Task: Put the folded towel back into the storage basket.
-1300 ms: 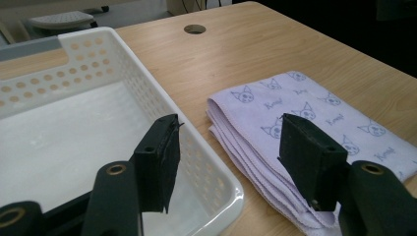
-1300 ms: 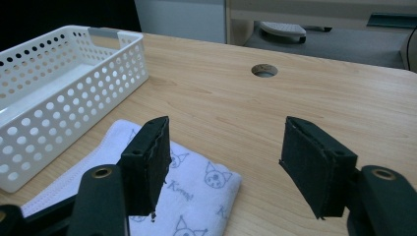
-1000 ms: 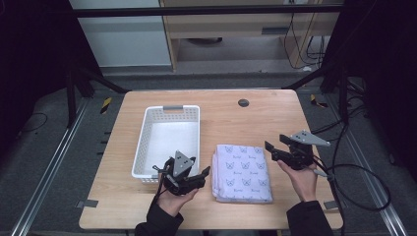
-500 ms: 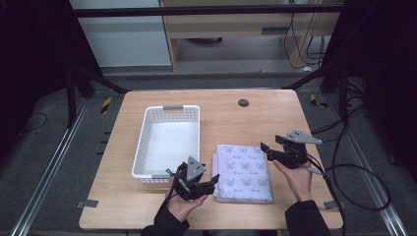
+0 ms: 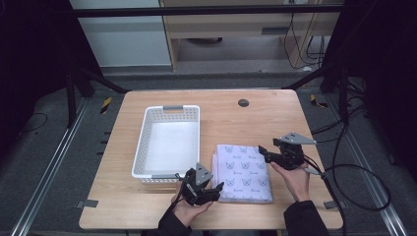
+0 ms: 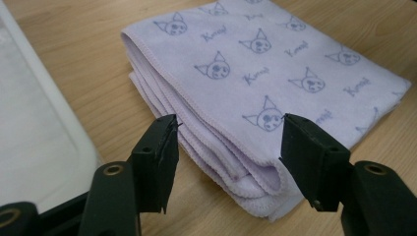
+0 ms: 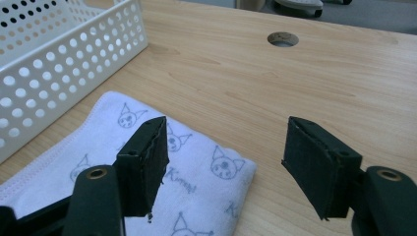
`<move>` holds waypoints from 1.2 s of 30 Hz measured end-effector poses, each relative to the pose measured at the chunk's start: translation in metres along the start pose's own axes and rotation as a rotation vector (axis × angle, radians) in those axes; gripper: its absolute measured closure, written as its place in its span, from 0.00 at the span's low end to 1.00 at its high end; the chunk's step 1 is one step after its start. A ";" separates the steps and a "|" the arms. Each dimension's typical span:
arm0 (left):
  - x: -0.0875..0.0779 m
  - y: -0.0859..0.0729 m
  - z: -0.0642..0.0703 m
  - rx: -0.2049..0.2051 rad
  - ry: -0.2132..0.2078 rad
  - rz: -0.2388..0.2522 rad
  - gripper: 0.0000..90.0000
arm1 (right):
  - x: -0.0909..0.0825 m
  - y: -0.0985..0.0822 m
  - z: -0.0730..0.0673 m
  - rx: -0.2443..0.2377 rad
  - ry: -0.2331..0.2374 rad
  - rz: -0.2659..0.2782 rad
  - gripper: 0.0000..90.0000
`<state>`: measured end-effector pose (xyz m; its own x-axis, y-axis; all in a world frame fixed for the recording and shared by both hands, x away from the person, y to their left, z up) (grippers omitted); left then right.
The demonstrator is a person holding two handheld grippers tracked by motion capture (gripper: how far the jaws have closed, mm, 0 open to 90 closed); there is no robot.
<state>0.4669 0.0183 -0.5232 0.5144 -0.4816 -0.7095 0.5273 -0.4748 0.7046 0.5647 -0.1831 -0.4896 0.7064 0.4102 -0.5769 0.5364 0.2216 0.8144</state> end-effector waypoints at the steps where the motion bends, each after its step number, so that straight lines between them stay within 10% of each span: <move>1: 0.002 -0.001 0.001 -0.001 0.002 -0.001 0.42 | 0.001 -0.001 -0.001 0.000 0.001 -0.004 0.37; 36: 0.038 -0.022 0.003 -0.066 -0.012 -0.077 0.30 | 0.042 -0.052 0.000 0.026 0.023 -0.186 0.45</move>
<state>0.4734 0.0080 -0.5658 0.4627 -0.4546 -0.7611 0.6087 -0.4613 0.6456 0.5664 -0.1776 -0.5565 0.5834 0.3841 -0.7156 0.6686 0.2731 0.6917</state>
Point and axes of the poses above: each handheld gripper's, and its own axes: x roughly forward along the jaws, y roughly out of its top, z roughly to its right, the point moved 10 cm from there along x, roughly forward along the jaws, and after that the axes turned 6 degrees about -z, right-handed, at the moved point
